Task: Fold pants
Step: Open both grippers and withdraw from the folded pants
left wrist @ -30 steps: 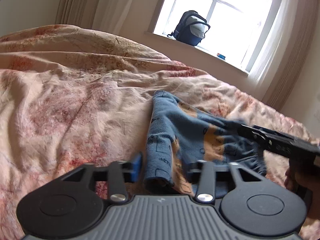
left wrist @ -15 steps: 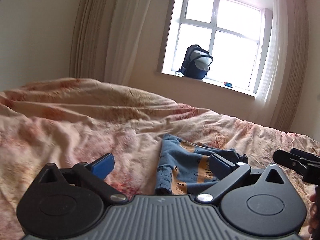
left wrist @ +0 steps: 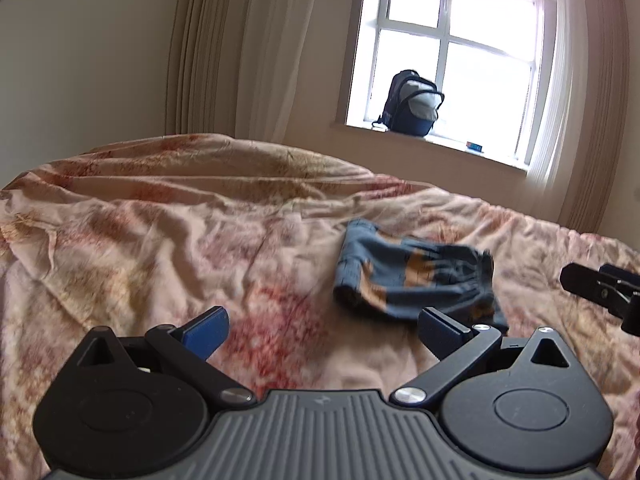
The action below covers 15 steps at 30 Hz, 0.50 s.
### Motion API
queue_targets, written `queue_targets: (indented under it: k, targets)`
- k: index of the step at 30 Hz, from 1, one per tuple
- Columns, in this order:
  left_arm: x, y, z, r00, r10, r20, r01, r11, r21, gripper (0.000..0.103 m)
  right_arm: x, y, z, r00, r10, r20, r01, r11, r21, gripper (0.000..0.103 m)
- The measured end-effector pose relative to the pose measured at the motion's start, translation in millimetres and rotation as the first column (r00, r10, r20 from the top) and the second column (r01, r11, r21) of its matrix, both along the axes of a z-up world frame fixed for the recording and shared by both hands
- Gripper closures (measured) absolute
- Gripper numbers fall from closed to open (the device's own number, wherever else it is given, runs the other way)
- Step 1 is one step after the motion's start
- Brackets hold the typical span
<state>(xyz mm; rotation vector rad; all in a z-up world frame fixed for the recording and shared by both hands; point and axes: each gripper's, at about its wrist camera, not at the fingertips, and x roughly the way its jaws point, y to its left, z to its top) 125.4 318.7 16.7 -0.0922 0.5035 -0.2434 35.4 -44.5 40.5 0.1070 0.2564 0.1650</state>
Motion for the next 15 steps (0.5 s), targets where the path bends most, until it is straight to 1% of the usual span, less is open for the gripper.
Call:
queue_targets:
  k: [4, 9, 12, 15]
  targets:
    - [-1.6, 0.5, -3.7, 1.000, 0.004, -0.011, -0.004, 1.000, 0.012, 0.000, -3.7, 4.4, -4.1, 1.000, 0.000, -0.005, 0.000, 1.000, -0.027, 0.001]
    - [-0.3, -0.6, -5.5, 1.000, 0.000, -0.010, 0.000, 1.000, 0.015, 0.000, -0.4, 3.7, -6.9, 1.000, -0.006, -0.026, 0.006, 1.000, -0.024, 0.001]
    - [1.8, -1.3, -7.4, 1.000, 0.008, -0.022, -0.008, 1.000, 0.021, 0.000, 0.9, 3.6, -9.5, 0.999, -0.007, -0.037, 0.006, 1.000, -0.019, 0.001]
    - [4.8, -3.1, -9.5, 0.999, 0.019, -0.050, -0.017, 0.999, 0.033, 0.000, 2.6, 4.0, -11.9, 0.999, -0.005, -0.050, 0.004, 1.000, -0.017, 0.001]
